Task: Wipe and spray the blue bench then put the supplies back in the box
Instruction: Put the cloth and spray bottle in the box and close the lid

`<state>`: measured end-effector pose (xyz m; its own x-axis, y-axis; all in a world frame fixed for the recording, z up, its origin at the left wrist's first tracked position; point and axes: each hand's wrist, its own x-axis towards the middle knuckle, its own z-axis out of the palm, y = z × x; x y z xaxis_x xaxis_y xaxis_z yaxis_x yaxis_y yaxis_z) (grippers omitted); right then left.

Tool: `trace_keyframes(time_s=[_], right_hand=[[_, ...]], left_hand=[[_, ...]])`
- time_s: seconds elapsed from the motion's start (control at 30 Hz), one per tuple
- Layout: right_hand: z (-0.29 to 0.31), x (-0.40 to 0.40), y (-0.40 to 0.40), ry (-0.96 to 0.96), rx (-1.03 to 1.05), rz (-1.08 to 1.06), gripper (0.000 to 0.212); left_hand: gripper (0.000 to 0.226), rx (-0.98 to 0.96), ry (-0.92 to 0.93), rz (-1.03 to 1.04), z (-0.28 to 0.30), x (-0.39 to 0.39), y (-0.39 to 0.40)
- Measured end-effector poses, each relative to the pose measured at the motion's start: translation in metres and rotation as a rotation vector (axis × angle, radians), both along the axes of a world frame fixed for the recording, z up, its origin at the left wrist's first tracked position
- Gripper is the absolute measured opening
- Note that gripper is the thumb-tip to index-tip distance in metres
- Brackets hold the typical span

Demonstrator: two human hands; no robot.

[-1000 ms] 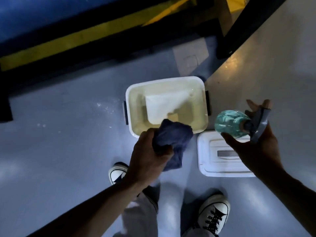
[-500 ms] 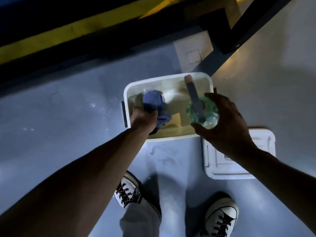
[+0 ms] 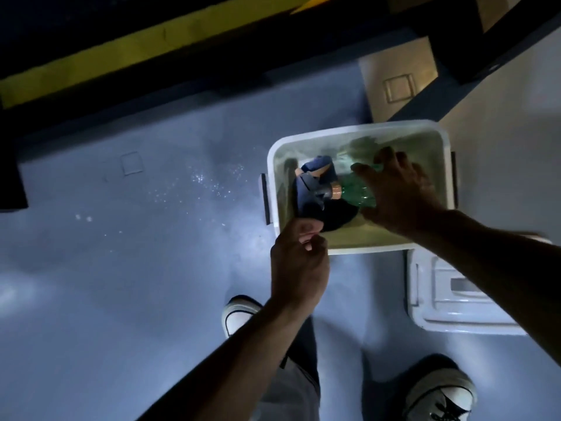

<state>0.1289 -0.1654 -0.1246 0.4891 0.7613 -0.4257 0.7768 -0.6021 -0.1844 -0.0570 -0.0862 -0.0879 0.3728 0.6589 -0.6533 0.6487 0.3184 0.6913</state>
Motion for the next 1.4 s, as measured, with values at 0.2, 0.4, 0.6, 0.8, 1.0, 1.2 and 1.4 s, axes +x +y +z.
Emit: trace_keyframes(time_s=[0.2, 0.4, 0.6, 0.8, 1.0, 1.2, 1.4], right_hand=[[-0.036, -0.014, 0.011, -0.089, -0.009, 0.017, 0.083], [-0.002, -0.004, -0.013, 0.057, 0.145, -0.112, 0.08], [0.055, 0.003, -0.113, 0.085, 0.447, -0.545, 0.025], [0.039, 0.021, -0.239, 0.253, 0.171, -1.281, 0.011], [-0.032, 0.024, -0.315, 0.243, -0.018, -1.411, 0.048], [-0.081, 0.022, -0.335, 0.167, -0.137, -1.351, 0.064], [-0.085, 0.027, -0.347, 0.254, -0.12, -1.351, 0.073]], left_hand=[[0.016, 0.094, -0.053, -0.058, -0.004, -0.001, 0.003], [0.012, 0.109, 0.001, 0.009, -0.003, 0.017, 0.006], [0.005, 0.043, -0.031, -0.118, 0.026, 0.045, -0.041], [0.008, -0.06, 0.161, -0.373, 0.004, 0.053, -0.124], [0.032, -0.104, 0.334, -0.343, -0.063, 0.057, -0.181], [0.021, -0.042, 0.391, -0.216, -0.104, 0.058, -0.21], [0.017, -0.092, 0.4, -0.11, -0.104, 0.058, -0.219]])
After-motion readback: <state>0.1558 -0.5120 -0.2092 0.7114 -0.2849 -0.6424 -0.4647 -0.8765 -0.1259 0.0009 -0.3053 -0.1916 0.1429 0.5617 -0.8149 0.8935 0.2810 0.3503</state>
